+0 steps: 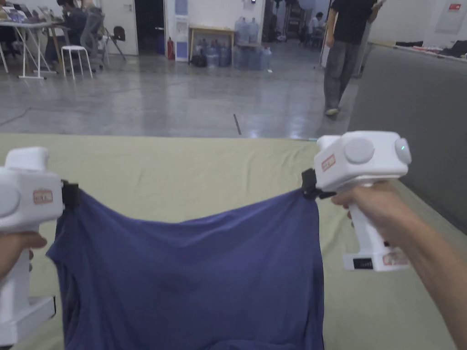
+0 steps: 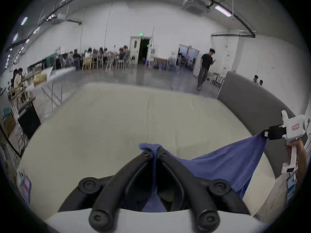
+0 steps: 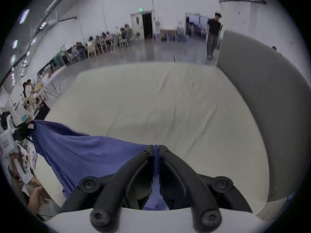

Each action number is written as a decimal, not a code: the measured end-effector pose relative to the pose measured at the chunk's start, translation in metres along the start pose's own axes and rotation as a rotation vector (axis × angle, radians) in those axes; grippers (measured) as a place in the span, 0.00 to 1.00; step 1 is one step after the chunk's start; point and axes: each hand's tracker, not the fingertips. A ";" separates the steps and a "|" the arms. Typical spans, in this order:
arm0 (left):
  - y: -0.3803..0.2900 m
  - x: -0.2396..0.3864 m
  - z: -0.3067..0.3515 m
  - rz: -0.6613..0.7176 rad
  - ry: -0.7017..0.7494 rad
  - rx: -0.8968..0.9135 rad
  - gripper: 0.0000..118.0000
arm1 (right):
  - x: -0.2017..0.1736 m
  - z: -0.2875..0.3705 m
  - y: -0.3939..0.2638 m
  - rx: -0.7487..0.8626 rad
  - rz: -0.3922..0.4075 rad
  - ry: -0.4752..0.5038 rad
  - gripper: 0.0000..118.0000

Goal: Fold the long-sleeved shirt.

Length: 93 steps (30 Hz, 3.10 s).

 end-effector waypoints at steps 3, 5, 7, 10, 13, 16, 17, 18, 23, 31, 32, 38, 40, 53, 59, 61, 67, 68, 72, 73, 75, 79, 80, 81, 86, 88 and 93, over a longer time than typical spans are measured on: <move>0.068 0.005 0.021 -0.009 0.003 0.106 0.01 | -0.007 0.045 0.053 0.093 0.026 -0.017 0.05; 0.114 0.007 0.029 -0.024 0.034 0.171 0.01 | -0.009 0.068 0.091 0.152 0.018 -0.035 0.05; 0.162 0.010 0.036 -0.042 0.072 0.225 0.01 | -0.010 0.087 0.129 0.212 0.026 -0.055 0.05; 0.224 0.012 0.040 -0.085 0.085 0.296 0.01 | -0.010 0.104 0.182 0.256 0.028 -0.091 0.05; 0.278 0.013 0.033 -0.122 0.135 0.366 0.01 | -0.010 0.114 0.230 0.335 0.011 -0.114 0.05; 0.319 0.014 0.026 -0.075 0.166 0.374 0.01 | -0.011 0.120 0.268 0.397 -0.012 -0.155 0.05; 0.330 0.014 0.021 -0.081 0.162 0.372 0.01 | -0.012 0.125 0.279 0.437 -0.034 -0.166 0.05; 0.340 0.014 0.019 -0.081 0.166 0.389 0.01 | -0.014 0.130 0.289 0.460 -0.041 -0.159 0.05; 0.376 0.013 0.016 -0.057 0.237 0.445 0.01 | -0.023 0.146 0.314 0.531 0.006 -0.239 0.05; 0.380 0.021 0.010 -0.078 0.203 0.472 0.01 | -0.015 0.134 0.321 0.540 -0.058 -0.226 0.05; 0.374 0.021 0.004 -0.078 0.196 0.463 0.01 | -0.013 0.126 0.318 0.521 -0.061 -0.222 0.05; 0.308 0.026 -0.052 -0.119 0.183 0.350 0.01 | 0.000 0.042 0.271 0.393 -0.082 -0.189 0.05; 0.288 0.024 -0.068 -0.123 0.181 0.317 0.01 | 0.005 0.017 0.254 0.351 -0.078 -0.183 0.05; 0.193 0.013 -0.009 -0.098 0.111 0.229 0.01 | 0.014 0.063 0.165 0.303 -0.091 -0.141 0.05; 0.092 0.008 0.049 -0.034 0.077 0.154 0.01 | 0.024 0.087 0.063 0.222 -0.099 -0.113 0.05; 0.053 0.005 0.057 -0.035 0.075 0.111 0.01 | 0.029 0.086 0.024 0.181 -0.114 -0.092 0.05; -0.068 0.000 0.087 0.012 0.016 0.037 0.01 | 0.029 0.102 -0.109 0.115 -0.112 -0.074 0.05; -0.087 0.000 0.095 0.035 0.004 0.033 0.01 | 0.026 0.107 -0.131 0.103 -0.100 -0.075 0.05; -0.158 0.009 0.129 -0.040 0.000 0.018 0.01 | 0.025 0.112 -0.211 0.037 -0.043 -0.082 0.05; -0.171 0.010 0.135 -0.048 -0.006 0.012 0.01 | 0.024 0.114 -0.229 0.020 -0.032 -0.085 0.05; -0.203 0.012 0.150 -0.061 0.002 -0.007 0.01 | 0.030 0.108 -0.264 -0.009 -0.031 -0.072 0.05; -0.253 0.008 0.162 -0.064 0.054 -0.071 0.01 | 0.022 0.118 -0.322 -0.086 -0.028 -0.090 0.05; -0.265 0.007 0.166 -0.048 0.062 -0.087 0.01 | 0.022 0.117 -0.335 -0.104 -0.020 -0.095 0.05; -0.275 0.005 0.169 -0.037 0.051 -0.100 0.01 | 0.022 0.115 -0.347 -0.108 -0.029 -0.098 0.05; -0.310 -0.008 0.183 -0.004 0.072 -0.157 0.01 | 0.023 0.113 -0.391 -0.191 -0.039 -0.079 0.05; -0.319 -0.012 0.188 0.000 0.098 -0.183 0.01 | 0.025 0.115 -0.405 -0.215 -0.042 -0.093 0.05; -0.339 -0.015 0.201 0.004 0.089 -0.228 0.01 | 0.026 0.121 -0.429 -0.291 -0.043 -0.102 0.05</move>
